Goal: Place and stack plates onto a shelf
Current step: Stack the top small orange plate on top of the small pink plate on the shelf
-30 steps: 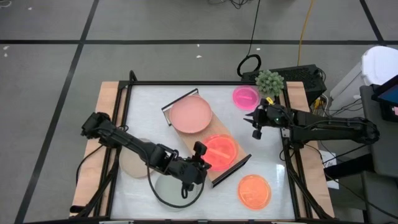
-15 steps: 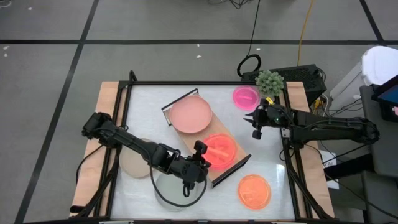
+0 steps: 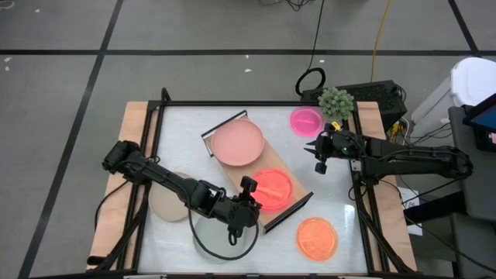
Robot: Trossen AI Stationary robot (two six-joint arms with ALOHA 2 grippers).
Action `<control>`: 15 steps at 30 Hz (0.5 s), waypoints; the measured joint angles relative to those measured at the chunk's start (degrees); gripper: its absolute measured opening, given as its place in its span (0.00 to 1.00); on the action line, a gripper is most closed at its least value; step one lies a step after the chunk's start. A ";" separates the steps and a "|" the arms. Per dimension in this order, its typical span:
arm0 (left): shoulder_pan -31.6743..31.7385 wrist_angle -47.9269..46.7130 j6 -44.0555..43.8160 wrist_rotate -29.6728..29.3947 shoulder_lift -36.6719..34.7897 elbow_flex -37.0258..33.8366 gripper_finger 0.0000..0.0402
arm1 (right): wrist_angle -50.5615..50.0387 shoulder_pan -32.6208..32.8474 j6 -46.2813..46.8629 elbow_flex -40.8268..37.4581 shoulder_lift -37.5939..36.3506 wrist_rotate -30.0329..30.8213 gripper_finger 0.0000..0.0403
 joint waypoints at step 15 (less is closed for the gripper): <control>0.42 0.54 -5.97 -0.41 0.00 0.00 0.42 | 0.02 0.00 0.83 0.00 0.02 0.00 0.19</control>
